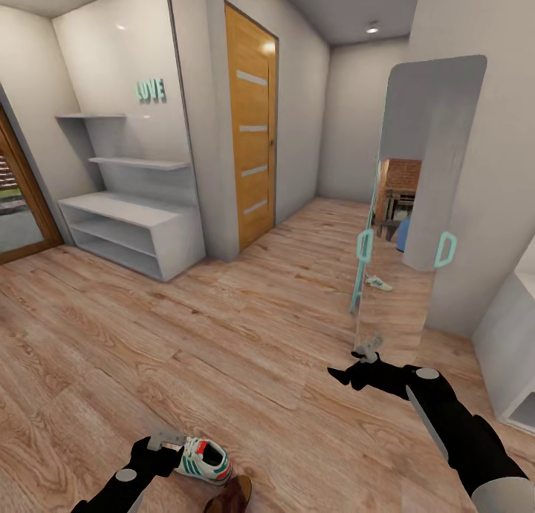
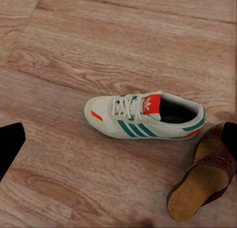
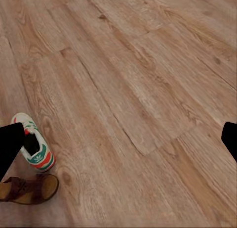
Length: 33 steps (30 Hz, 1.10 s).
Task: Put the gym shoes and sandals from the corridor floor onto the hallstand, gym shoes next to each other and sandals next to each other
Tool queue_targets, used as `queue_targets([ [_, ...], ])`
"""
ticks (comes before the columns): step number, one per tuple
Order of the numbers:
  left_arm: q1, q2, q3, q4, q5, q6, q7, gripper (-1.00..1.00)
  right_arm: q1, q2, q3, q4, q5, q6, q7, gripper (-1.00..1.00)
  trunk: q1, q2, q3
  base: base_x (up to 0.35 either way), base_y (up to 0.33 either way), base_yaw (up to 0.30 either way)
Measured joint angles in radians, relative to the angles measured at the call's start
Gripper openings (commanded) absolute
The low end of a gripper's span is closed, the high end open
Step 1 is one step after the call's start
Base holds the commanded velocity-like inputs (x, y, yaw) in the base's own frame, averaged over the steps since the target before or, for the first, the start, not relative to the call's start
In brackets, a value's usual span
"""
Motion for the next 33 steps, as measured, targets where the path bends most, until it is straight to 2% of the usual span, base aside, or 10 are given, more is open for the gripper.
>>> queue_targets([
  [3,0.000,0.000,-0.020,0.006,0.000,0.000,0.000,1.00,0.000,-0.003,-0.007,-0.001,0.002,0.000,0.091,1.00,0.012,-0.021,-0.009,0.000,0.000,0.000],
  [6,0.000,-0.001,-0.034,0.008,0.000,0.000,0.000,1.00,0.000,-0.007,-0.028,-0.001,0.003,0.000,0.120,1.00,0.023,-0.042,-0.019,0.000,0.000,0.000],
  [7,0.000,-0.001,-0.044,0.008,0.001,0.001,0.000,1.00,0.000,-0.011,-0.059,-0.002,0.003,0.000,0.130,1.00,0.027,-0.049,-0.022,0.000,0.000,0.000],
  [8,0.000,-0.001,-0.055,0.009,0.001,0.001,0.001,1.00,0.000,-0.013,-0.110,-0.002,0.003,0.001,0.137,1.00,0.031,-0.056,-0.025,0.000,0.000,0.000],
  [12,-0.001,-0.002,-0.071,0.009,0.004,0.001,0.001,1.00,0.000,-0.015,-0.203,0.000,0.003,0.000,0.144,1.00,0.046,-0.084,-0.038,0.000,0.000,0.000],
  [16,-0.001,-0.004,-0.078,0.010,0.004,0.001,0.002,1.00,0.000,-0.015,-0.240,-0.001,0.005,0.000,0.148,1.00,0.061,-0.112,-0.050,0.000,0.000,0.000],
  [23,-0.001,-0.008,-0.078,0.010,0.004,0.001,0.002,1.00,0.000,-0.015,-0.255,-0.001,0.010,0.009,0.143,1.00,0.088,-0.161,-0.072,0.000,0.000,0.000],
  [26,-0.001,-0.011,-0.077,0.010,0.004,0.001,0.002,1.00,-0.001,-0.016,-0.256,-0.004,0.008,0.041,0.144,1.00,0.100,-0.182,-0.081,0.000,0.000,0.000],
  [33,-0.001,-0.011,-0.077,0.010,0.004,0.001,0.002,1.00,-0.001,-0.017,-0.257,-0.005,0.008,0.066,0.147,1.00,0.127,-0.231,-0.103,0.000,0.000,0.000],
])
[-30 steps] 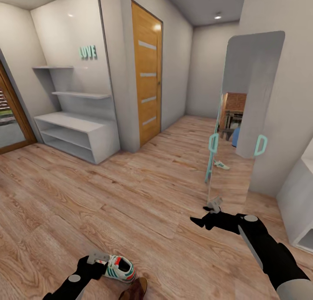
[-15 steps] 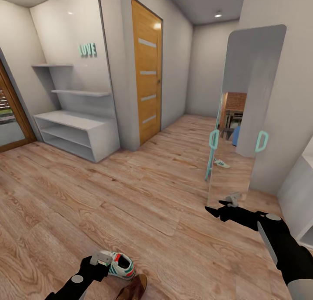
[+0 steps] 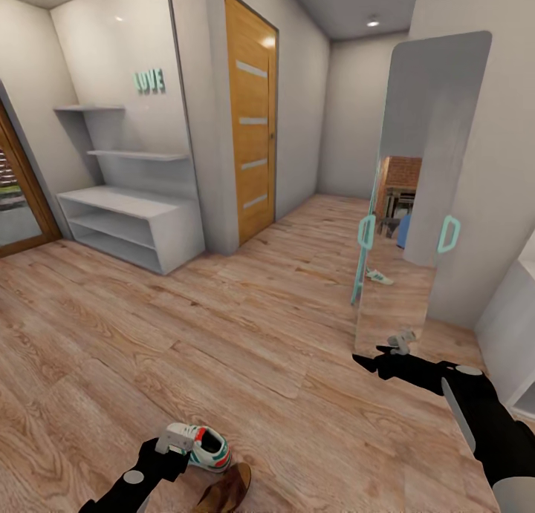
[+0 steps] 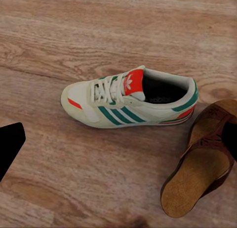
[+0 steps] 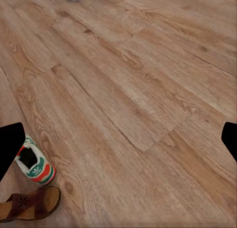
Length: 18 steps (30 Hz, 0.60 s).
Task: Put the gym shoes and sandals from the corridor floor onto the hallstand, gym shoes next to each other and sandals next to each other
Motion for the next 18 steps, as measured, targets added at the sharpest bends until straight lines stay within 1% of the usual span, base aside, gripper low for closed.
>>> queue_targets([
  [3,0.000,0.000,0.000,0.000,0.000,0.000,0.000,1.00,0.000,-0.001,0.000,0.000,0.000,0.002,0.000,1.00,0.012,-0.021,-0.009,0.000,0.000,-0.035],
  [6,0.000,0.000,0.000,0.000,-0.001,0.000,0.000,1.00,0.000,-0.001,0.000,-0.001,0.000,0.002,0.000,1.00,0.023,-0.042,-0.019,0.000,0.000,-0.187],
  [12,0.000,0.000,-0.002,-0.001,-0.006,-0.001,0.000,1.00,0.000,0.000,0.000,-0.001,0.000,0.002,0.000,1.00,0.023,-0.042,-0.022,0.000,0.000,-0.247],
  [13,0.000,0.001,-0.024,-0.001,-0.019,-0.001,0.001,1.00,0.000,0.000,0.000,-0.001,-0.001,0.002,0.000,1.00,0.023,-0.042,-0.022,0.000,0.000,-0.274],
  [15,0.000,0.001,-0.044,-0.001,-0.028,-0.002,0.000,1.00,0.000,0.000,0.000,-0.001,0.000,0.002,0.000,1.00,0.023,-0.042,-0.023,0.000,0.000,-0.242],
  [16,-0.001,0.001,-0.079,-0.001,-0.036,-0.001,-0.003,1.00,0.000,0.000,0.000,-0.001,0.000,0.002,0.000,1.00,0.023,-0.042,-0.024,0.000,0.000,-0.168],
  [17,-0.001,0.001,-0.093,-0.002,-0.038,0.000,-0.006,1.00,0.000,0.000,0.000,-0.001,0.000,0.002,0.000,1.00,0.023,-0.042,-0.024,0.000,0.000,-0.107],
  [18,-0.003,0.000,-0.122,-0.005,-0.041,0.001,-0.019,1.00,0.000,0.000,0.000,-0.001,0.000,0.002,0.000,1.00,0.023,-0.042,-0.024,0.000,0.000,-0.086],
])
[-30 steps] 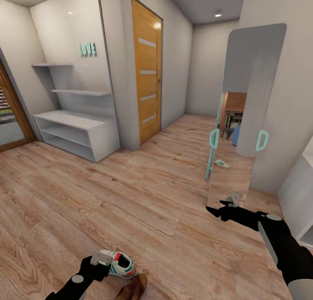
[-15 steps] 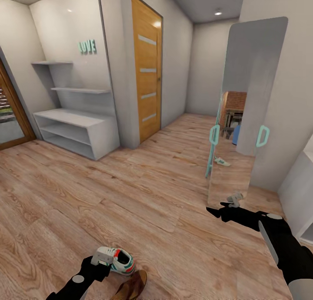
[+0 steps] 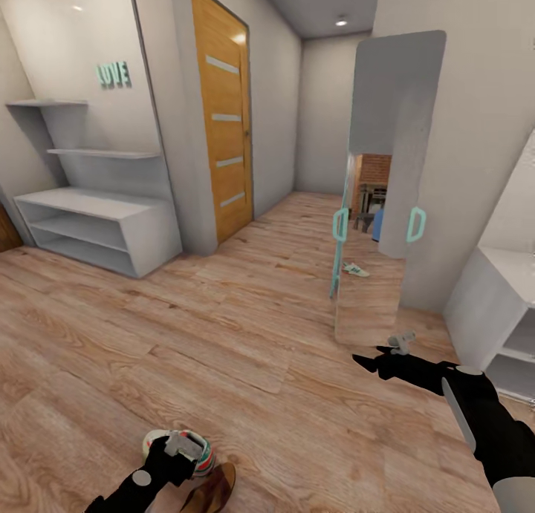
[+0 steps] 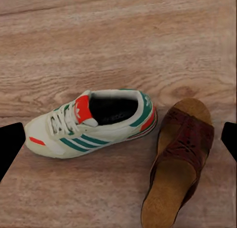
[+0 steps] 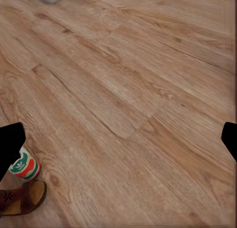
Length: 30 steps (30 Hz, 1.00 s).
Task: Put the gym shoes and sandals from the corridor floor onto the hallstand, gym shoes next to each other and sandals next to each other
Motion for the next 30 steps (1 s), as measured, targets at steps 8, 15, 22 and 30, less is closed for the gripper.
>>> queue_targets([
  [8,-0.010,0.006,-0.125,-0.009,-0.009,0.018,-0.192,1.00,0.000,0.000,0.001,0.000,-0.001,0.000,0.001,1.00,0.000,0.000,-0.001,0.000,0.000,-0.027],
  [15,-0.004,0.011,-0.141,0.003,-0.009,0.018,-0.242,1.00,0.000,0.000,0.000,0.000,0.000,0.001,0.001,1.00,0.000,0.000,-0.001,0.000,0.000,-0.001],
  [22,0.004,0.012,-0.140,0.004,-0.008,0.015,-0.242,1.00,0.000,-0.001,-0.001,0.000,0.001,0.002,0.000,1.00,0.000,0.000,-0.001,0.000,0.000,0.000],
  [30,0.004,0.014,-0.137,0.005,-0.007,0.009,-0.241,1.00,0.000,-0.002,-0.001,-0.001,0.001,0.003,0.000,1.00,0.000,0.000,-0.001,0.000,0.000,0.000],
])
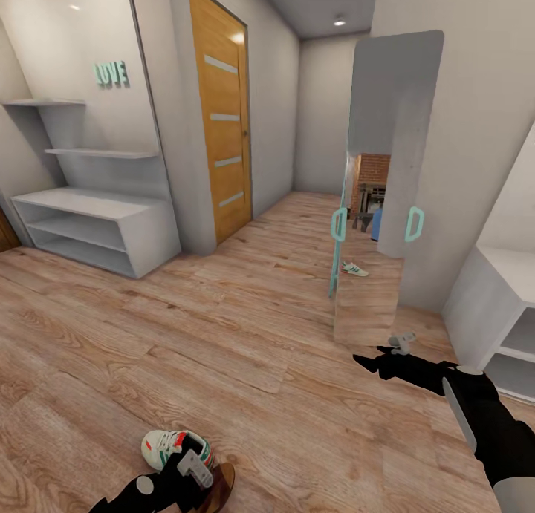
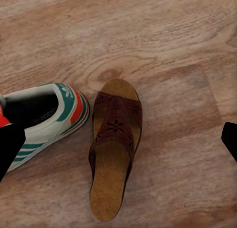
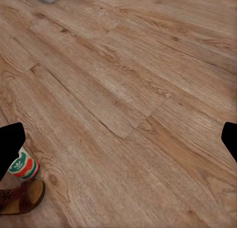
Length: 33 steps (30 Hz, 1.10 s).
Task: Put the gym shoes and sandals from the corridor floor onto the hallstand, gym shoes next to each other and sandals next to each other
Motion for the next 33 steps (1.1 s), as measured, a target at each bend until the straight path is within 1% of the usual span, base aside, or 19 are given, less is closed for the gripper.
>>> queue_targets([
  [4,0.000,0.001,0.002,0.000,0.000,-0.002,0.000,1.00,0.000,-0.005,0.000,-0.005,0.000,-0.001,0.000,1.00,0.000,0.000,0.000,0.000,0.000,0.000],
  [17,0.000,0.000,0.002,0.000,0.000,-0.003,0.000,1.00,0.001,-0.008,0.001,-0.026,0.002,-0.003,0.000,1.00,0.000,0.000,0.000,0.000,0.000,0.000],
  [22,0.000,0.000,0.002,0.000,0.000,-0.004,0.000,1.00,0.000,-0.020,0.000,-0.026,0.002,-0.002,0.001,1.00,0.019,-0.035,-0.016,0.000,0.000,0.000],
  [23,0.000,-0.001,0.002,0.000,0.000,-0.004,0.000,1.00,0.000,-0.026,-0.001,-0.026,0.002,-0.002,0.000,1.00,0.023,-0.042,-0.019,0.000,0.000,0.000],
  [33,0.000,-0.002,0.002,0.000,0.000,-0.004,0.000,1.00,0.001,-0.033,-0.002,-0.026,0.002,0.000,0.000,1.00,0.061,-0.112,-0.050,0.000,0.000,0.000],
])
